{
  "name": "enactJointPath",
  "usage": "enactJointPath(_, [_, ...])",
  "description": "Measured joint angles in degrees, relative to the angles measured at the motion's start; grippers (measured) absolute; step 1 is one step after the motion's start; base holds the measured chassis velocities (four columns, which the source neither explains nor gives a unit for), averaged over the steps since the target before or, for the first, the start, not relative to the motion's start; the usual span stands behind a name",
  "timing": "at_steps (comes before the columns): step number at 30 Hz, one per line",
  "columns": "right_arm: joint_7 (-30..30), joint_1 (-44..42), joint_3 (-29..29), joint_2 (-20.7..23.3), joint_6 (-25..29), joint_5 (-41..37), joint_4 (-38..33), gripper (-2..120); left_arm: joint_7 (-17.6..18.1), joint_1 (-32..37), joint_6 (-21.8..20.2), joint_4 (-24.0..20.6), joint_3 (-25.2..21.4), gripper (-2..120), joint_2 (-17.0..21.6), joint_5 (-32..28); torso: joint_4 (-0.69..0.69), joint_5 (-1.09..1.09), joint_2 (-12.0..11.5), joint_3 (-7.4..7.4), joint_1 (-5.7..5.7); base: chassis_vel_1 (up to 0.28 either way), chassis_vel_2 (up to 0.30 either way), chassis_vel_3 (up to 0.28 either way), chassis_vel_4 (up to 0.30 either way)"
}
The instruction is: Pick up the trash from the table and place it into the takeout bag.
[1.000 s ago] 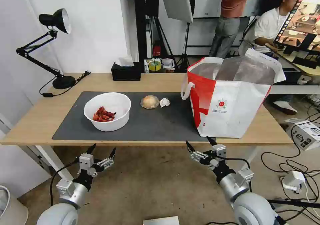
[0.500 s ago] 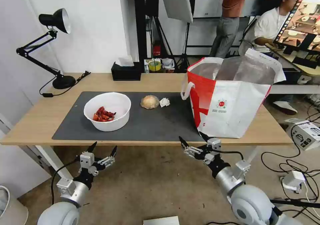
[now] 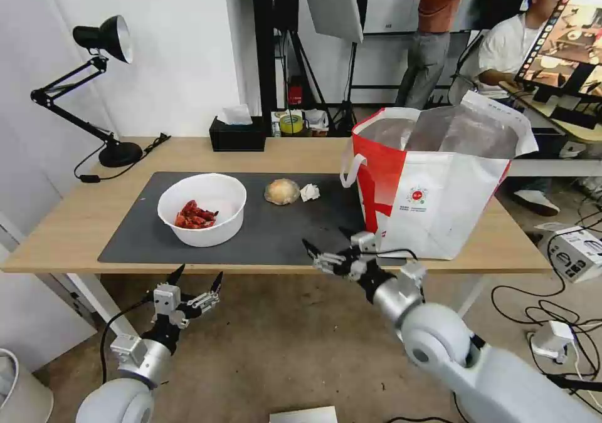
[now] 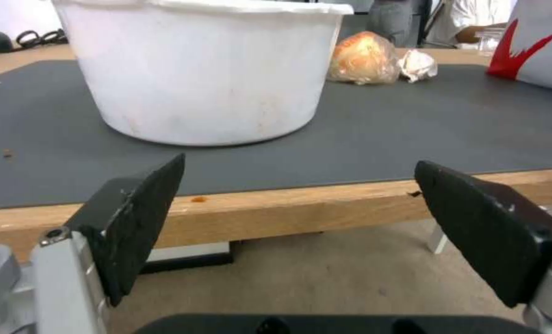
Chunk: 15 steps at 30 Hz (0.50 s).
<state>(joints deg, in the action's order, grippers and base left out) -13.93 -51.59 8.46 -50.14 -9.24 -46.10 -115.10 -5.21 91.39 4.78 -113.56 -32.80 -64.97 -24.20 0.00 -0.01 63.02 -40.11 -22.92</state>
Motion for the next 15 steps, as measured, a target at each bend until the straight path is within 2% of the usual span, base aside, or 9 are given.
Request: enactJointPath(15, [-13.06, 14.08, 7.84, -7.48, -4.15, -5.43, 9.75, 100, -0.07, 0.08, -0.06, -0.23, -0.20, 100, -0.95, 0.96, 0.00, 0.01, 0.00, 0.00, 0.00, 0.000, 0.000, 0.000, 0.000])
